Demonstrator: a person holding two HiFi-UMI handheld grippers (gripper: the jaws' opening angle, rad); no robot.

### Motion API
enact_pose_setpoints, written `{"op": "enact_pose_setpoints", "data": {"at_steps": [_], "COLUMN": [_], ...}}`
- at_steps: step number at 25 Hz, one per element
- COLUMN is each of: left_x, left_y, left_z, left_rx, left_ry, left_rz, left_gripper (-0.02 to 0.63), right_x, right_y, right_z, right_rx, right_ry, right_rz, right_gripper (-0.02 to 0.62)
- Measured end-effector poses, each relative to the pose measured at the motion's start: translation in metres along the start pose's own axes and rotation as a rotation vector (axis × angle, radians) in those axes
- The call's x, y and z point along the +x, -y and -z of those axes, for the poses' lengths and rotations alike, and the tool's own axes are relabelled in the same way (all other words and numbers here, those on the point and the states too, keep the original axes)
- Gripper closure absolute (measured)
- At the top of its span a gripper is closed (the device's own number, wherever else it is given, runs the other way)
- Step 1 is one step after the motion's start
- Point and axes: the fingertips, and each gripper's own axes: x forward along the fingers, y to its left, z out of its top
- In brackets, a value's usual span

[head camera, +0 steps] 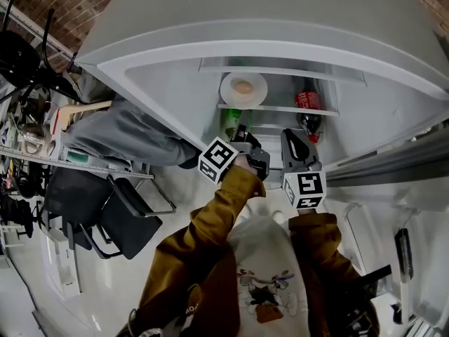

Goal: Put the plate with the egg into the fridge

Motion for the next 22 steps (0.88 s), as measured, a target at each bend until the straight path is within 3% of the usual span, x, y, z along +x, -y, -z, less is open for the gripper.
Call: {"op": "enact_pose_setpoints", "data": {"at_steps": [2,10,12,16,22], "left_x": [-0.005,-0.025,-0.035,-0.057,-0.078], "left_y": [0.008,0.037,0.046,0.062,0.073], "left_z": [0.002,0.016,0.020,0.025,0.029], "left_rx": [0.051,0.192,0.284,0.492,0.796], "left_ry": [-0.008,-0.071,-0.088,-0.107,-0.131], "left_rz": [0.025,0.139,0.165,0.230,0.261], "left_gripper": [0.420,0.561,0.596,0.598,0.598], "right_x": [-0.003,-0.016,-0.020,-0.030,-0.036], "right_y": [-0.001,-0.001,-0.003,-0.002,-0.004], "right_z": [-0.001,0.002,0.003,0.001,-0.001], "right_rx": [-0.001,0.023,0.031,0.036,0.028], "right_ry": [0.006,0.004,0.006,0.011,0.010], "right_rz": [0.003,0.021,0.021,0.024,0.022], "right_gripper": [0.588,0.588,0.588,0.588,0.588]}}
